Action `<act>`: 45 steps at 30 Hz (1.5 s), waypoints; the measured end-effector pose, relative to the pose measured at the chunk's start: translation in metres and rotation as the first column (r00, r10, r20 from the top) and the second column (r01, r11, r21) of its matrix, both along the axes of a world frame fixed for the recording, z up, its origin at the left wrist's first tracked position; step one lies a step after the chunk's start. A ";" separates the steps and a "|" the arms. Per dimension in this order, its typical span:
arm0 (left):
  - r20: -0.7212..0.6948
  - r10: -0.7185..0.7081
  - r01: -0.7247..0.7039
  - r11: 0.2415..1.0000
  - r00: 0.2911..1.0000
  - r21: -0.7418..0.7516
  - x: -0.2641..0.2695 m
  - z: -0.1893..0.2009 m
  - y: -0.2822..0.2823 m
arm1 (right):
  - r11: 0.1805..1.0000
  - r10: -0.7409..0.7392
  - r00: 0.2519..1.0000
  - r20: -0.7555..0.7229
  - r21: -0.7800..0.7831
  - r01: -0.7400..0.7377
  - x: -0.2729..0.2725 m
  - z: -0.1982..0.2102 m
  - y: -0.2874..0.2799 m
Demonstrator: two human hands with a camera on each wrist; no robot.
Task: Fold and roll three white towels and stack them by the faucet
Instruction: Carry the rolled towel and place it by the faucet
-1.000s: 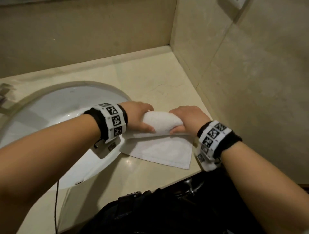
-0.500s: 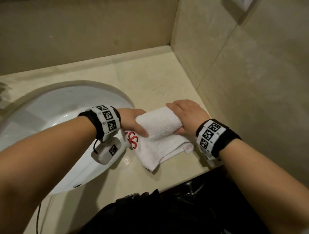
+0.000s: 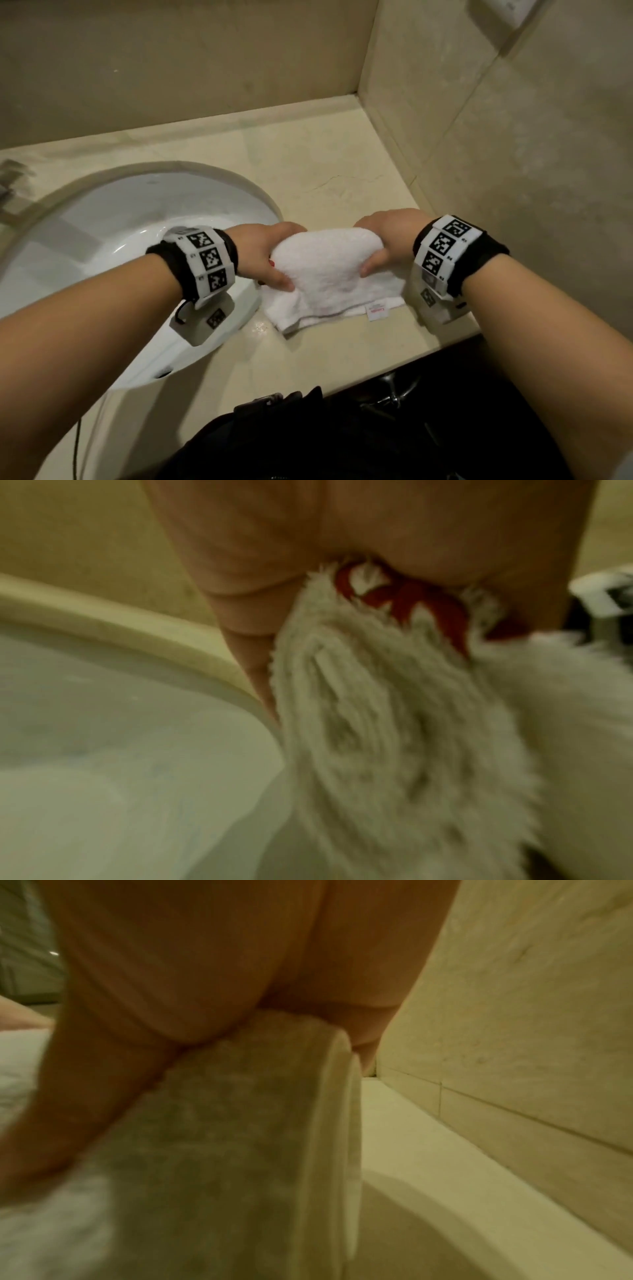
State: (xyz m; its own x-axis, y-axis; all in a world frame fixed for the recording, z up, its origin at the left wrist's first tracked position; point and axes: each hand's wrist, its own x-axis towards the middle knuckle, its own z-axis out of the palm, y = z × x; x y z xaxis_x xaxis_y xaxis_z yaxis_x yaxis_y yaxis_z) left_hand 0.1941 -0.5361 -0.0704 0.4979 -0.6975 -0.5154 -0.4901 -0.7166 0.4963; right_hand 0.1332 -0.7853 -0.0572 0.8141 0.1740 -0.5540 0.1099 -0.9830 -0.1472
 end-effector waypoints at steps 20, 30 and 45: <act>0.615 -0.192 0.121 0.980 0.765 0.156 -0.013 -0.013 -0.001 | 0.992 -0.101 0.976 0.193 0.097 0.083 -0.002 -0.020 0.000; 0.597 -0.089 -0.034 0.981 0.798 0.192 -0.027 -0.001 -0.008 | 0.953 -0.273 0.934 0.231 0.196 0.230 -0.029 -0.025 0.005; 0.730 0.019 -0.296 0.921 0.683 0.253 -0.024 0.108 0.250 | 0.904 -0.008 0.931 0.366 0.401 -0.149 0.034 0.051 0.251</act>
